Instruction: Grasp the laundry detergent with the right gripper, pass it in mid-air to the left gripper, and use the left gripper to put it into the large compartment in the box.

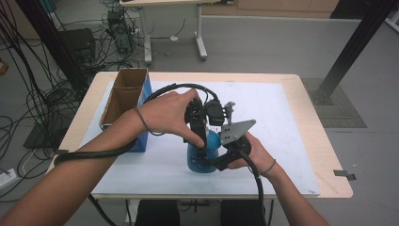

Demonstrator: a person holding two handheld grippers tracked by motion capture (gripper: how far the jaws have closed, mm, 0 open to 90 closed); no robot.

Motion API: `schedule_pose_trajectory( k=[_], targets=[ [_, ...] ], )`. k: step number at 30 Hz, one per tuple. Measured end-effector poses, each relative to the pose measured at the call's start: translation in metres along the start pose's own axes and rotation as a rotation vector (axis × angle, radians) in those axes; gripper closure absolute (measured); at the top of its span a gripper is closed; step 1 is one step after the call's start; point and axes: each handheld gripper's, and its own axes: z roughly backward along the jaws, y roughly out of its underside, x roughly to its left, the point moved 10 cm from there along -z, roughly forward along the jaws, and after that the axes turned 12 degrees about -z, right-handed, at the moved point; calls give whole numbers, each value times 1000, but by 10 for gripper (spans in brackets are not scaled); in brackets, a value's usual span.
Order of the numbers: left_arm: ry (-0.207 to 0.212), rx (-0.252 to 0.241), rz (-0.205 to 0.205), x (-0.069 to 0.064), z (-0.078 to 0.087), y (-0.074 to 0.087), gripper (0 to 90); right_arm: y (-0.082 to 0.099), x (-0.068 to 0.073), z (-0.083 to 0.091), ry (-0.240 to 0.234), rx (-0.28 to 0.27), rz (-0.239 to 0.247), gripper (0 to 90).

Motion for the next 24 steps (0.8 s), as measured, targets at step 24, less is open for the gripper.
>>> schedule_pose_trajectory(
  k=[24],
  targets=[
    [10, 20, -22, -2, -1, -4, 362, 0, 1, 1, 0, -7, -4, 425]
  ],
)
